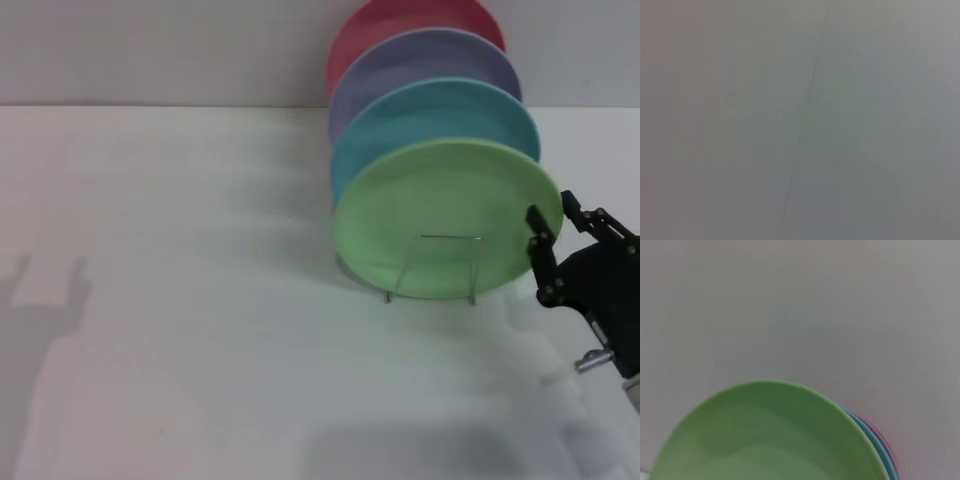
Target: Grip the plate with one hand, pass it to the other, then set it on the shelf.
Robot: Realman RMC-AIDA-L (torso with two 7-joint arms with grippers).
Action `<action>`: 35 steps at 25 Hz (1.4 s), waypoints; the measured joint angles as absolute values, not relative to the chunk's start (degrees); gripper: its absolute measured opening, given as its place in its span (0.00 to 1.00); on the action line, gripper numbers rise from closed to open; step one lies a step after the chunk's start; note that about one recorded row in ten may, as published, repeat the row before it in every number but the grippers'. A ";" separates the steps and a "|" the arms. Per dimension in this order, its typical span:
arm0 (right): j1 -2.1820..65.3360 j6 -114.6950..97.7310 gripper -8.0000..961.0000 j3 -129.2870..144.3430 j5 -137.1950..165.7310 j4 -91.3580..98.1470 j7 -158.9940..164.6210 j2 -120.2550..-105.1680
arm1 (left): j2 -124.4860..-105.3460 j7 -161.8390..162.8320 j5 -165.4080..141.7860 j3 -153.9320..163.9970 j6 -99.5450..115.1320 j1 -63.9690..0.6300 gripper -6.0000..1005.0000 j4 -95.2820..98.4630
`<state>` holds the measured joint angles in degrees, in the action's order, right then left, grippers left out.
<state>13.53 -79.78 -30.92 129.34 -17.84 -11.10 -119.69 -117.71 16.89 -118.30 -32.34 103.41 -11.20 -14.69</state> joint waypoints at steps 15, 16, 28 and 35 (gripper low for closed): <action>5.80 -94.92 0.47 -29.48 122.95 -17.83 -8.12 -119.42 | -117.26 19.49 -118.36 -32.34 105.26 -11.83 0.68 -12.00; 5.52 -96.63 0.47 -29.49 120.16 -17.60 -6.39 -119.39 | -117.26 19.55 -118.37 -32.34 105.37 -11.91 0.68 -11.65; 16.37 -92.93 0.49 -30.25 107.16 1.09 24.24 -118.99 | -118.36 16.62 -118.17 -32.34 97.93 -14.96 0.69 -9.28; 20.43 -90.85 0.71 -31.81 107.06 3.20 21.25 -118.82 | -118.53 13.29 -117.91 -32.42 92.27 -16.59 0.68 -9.64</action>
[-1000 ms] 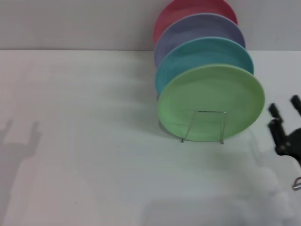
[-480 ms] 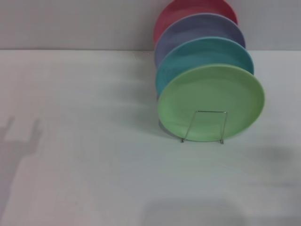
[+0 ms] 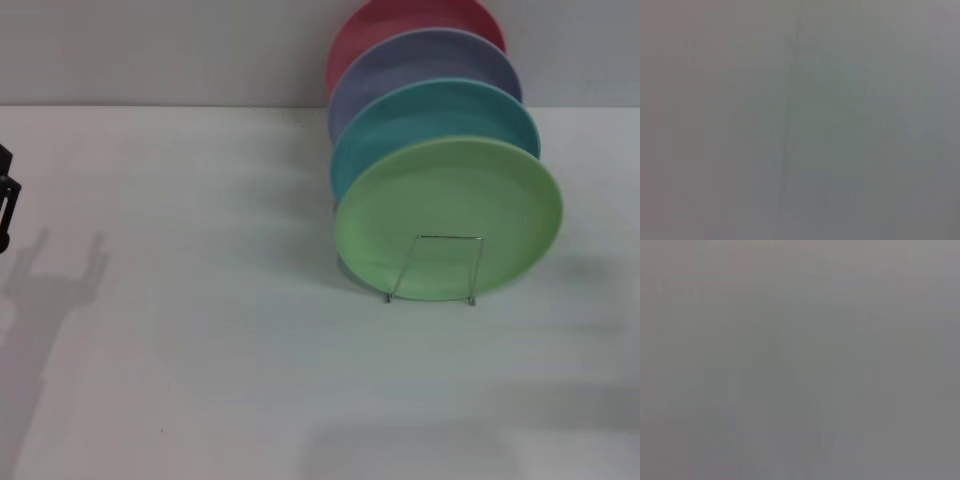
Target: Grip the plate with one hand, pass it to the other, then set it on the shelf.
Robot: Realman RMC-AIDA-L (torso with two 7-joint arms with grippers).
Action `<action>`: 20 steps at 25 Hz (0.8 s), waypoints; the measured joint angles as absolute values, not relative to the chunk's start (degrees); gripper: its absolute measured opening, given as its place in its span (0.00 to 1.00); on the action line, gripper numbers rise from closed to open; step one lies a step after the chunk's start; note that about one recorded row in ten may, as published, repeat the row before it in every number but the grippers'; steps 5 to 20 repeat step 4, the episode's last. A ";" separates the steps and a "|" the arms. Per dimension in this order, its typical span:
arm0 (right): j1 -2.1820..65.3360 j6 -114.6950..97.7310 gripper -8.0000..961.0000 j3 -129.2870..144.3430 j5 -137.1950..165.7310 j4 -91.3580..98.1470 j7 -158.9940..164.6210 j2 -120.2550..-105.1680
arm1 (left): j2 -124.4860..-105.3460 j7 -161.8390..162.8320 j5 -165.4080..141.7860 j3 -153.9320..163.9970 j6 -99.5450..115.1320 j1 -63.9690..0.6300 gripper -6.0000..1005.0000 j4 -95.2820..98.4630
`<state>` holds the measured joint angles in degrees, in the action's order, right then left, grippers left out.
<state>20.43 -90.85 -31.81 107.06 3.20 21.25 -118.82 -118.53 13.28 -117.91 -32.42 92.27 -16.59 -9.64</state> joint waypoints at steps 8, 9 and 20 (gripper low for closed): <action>21.53 -90.19 0.73 -31.81 107.02 4.13 20.67 -118.71 | -118.61 9.84 -117.84 -32.49 90.31 -17.06 0.68 -9.80; 21.53 -90.19 0.73 -31.81 107.02 4.13 20.67 -118.71 | -118.61 9.84 -117.84 -32.49 90.31 -17.06 0.68 -9.80; 21.53 -90.19 0.73 -31.81 107.02 4.13 20.67 -118.71 | -118.61 9.84 -117.84 -32.49 90.31 -17.06 0.68 -9.80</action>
